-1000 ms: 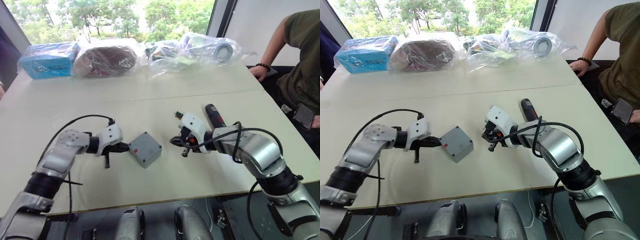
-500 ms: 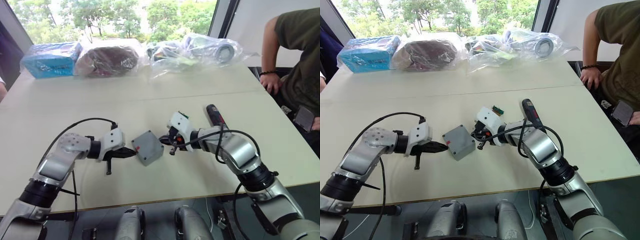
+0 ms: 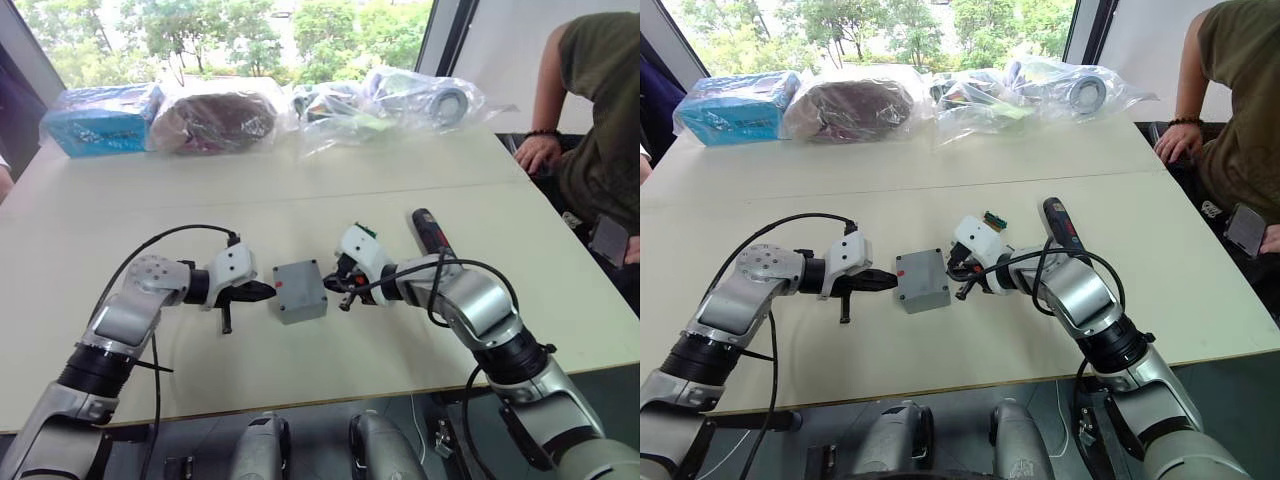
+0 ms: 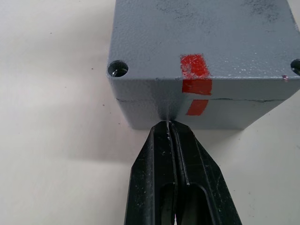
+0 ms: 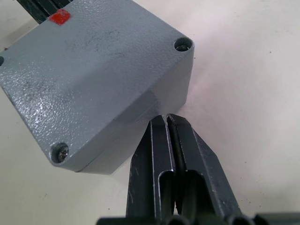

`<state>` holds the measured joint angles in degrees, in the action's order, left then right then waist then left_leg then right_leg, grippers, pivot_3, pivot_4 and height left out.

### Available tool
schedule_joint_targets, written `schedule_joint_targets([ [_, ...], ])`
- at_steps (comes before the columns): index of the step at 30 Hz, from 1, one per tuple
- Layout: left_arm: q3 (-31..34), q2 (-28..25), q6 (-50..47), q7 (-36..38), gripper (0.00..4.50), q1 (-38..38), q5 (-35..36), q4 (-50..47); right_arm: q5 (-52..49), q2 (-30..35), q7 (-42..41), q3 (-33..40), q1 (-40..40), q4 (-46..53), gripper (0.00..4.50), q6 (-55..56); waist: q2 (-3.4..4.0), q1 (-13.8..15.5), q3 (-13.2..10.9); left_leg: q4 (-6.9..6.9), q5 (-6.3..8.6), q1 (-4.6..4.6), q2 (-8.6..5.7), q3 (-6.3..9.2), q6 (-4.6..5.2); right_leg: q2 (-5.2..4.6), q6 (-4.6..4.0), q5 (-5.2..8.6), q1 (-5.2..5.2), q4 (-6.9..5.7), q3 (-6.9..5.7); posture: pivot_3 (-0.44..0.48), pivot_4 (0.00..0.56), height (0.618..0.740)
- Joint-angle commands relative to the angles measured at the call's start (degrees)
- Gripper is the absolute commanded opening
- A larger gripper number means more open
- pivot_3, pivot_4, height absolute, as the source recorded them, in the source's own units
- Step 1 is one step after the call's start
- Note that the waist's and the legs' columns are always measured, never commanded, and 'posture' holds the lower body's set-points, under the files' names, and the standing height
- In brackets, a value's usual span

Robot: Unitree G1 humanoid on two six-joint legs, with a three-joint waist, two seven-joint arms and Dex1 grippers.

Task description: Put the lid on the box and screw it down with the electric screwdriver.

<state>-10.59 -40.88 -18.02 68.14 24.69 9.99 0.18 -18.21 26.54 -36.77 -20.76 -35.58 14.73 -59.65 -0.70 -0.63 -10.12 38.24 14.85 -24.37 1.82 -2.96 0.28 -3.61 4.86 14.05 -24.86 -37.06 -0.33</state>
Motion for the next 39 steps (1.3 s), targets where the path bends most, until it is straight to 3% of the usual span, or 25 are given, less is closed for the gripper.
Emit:
schedule_joint_targets([
  [1, 5.17, -2.67, -4.12, 2.07, 0.00, 0.03, 6.68, -8.25, -0.65, 0.85, 2.40, 8.31, 3.16, 7.16, 0.04, 3.47, 0.00, 0.15, 0.00, 0.00, 0.00, -0.01, 0.00, 0.02, 0.00, -0.01, 0.00, 0.00, 0.00, 0.00, 0.00, 0.000, 0.150, 0.740],
  [5, 10.09, -4.47, -10.32, 1.08, 0.00, 1.61, 13.07, -13.86, -1.94, 1.86, 4.48, 16.55, 7.37, 11.69, 0.04, 4.48, -0.01, 0.05, -0.01, 0.00, 0.00, 0.00, 0.00, 0.07, 0.00, -0.06, 0.01, 0.00, 0.02, 0.01, 0.02, 0.000, 0.150, 0.740],
  [8, 11.35, -4.65, -12.73, 0.13, 0.00, 3.42, 15.29, -15.83, -2.58, 1.61, 6.08, 19.83, 8.75, 11.33, 0.73, 3.38, -0.03, -0.02, 0.00, 0.00, 0.00, 0.11, -0.01, 0.07, 0.00, -0.03, 0.01, 0.00, 0.10, 0.01, 0.02, 0.000, 0.150, 0.740],
  [14, 9.41, -3.09, -13.58, -2.12, 0.00, 7.45, 15.49, -16.42, 0.54, 1.38, 8.33, 18.31, 10.56, 5.76, 3.21, 7.04, -0.02, -0.05, 0.00, -0.01, 0.00, 0.16, -0.01, 0.02, 0.00, 0.05, 0.00, 0.01, 0.13, 0.00, 0.02, 0.000, 0.150, 0.740],
  [16, 8.93, -2.53, -13.66, -2.41, 0.00, 8.45, 15.51, -16.25, 0.94, 0.75, 8.80, 18.12, 10.13, 3.30, 3.80, 7.84, -0.03, -0.06, 0.00, -0.01, 0.00, 0.16, -0.01, 0.01, 0.00, 0.05, 0.00, 0.00, 0.13, 0.00, 0.03, 0.000, 0.150, 0.740],
  [39, 8.84, -3.41, -14.50, -3.20, 0.00, 8.57, 17.00, -17.95, -0.38, -2.60, 9.95, 19.91, 9.53, -5.17, 3.80, 8.36, -0.02, -0.07, 0.00, -0.01, 0.00, 0.16, -0.01, 0.02, 0.00, 0.05, 0.00, 0.00, 0.13, 0.00, 0.04, 0.000, 0.150, 0.740],
])
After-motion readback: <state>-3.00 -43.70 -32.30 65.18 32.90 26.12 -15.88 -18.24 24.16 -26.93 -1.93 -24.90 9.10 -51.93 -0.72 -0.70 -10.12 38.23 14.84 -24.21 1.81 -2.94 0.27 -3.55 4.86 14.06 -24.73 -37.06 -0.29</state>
